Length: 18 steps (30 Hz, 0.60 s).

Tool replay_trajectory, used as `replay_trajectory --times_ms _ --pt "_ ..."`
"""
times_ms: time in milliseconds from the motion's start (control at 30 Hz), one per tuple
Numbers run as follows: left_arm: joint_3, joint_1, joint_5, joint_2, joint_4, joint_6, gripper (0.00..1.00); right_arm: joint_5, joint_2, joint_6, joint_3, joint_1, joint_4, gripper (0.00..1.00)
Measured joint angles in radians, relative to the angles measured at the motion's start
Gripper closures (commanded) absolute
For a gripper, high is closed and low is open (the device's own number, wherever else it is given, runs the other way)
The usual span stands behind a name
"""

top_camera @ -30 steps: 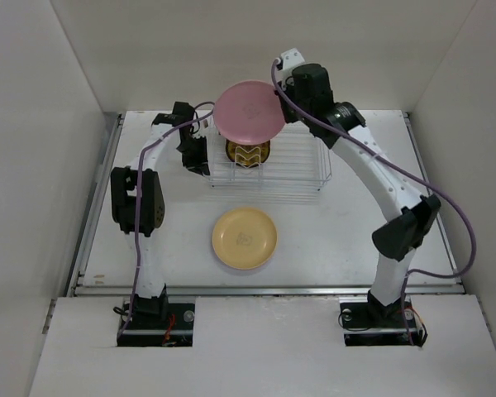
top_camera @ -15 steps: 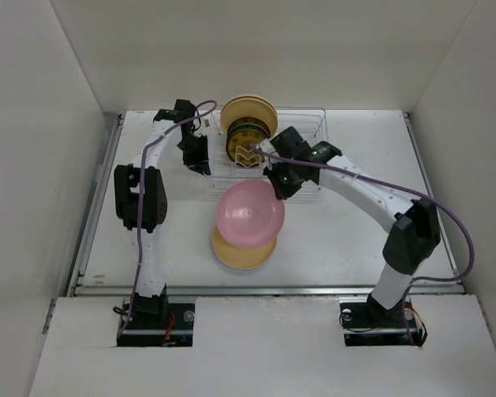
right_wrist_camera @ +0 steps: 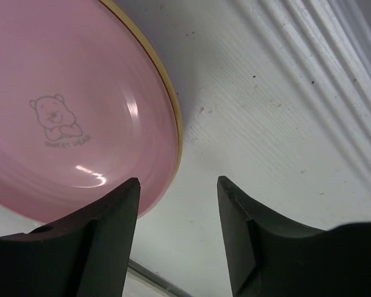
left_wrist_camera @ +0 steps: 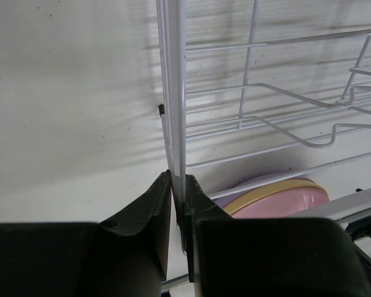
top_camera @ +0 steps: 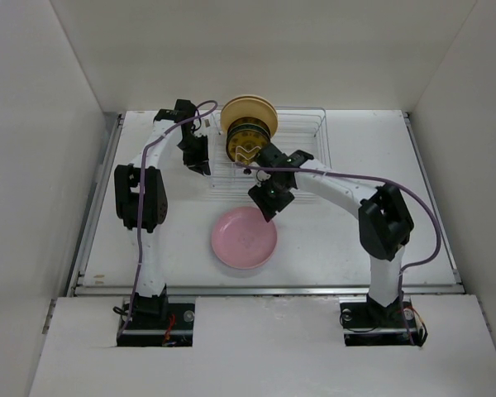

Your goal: Unload the plates from the dish rack

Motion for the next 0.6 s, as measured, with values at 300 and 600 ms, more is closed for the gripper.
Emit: replay_trajectory --times_ms 300,600 --pt "0.0 0.0 0.0 0.0 0.0 0.001 1.0 0.093 -0.082 0.006 0.112 -0.011 0.061 0.18" --pt "0.0 0.0 0.0 0.0 -0.001 0.013 1.0 0.235 0.116 -0.023 0.666 -0.118 0.266 0.47"
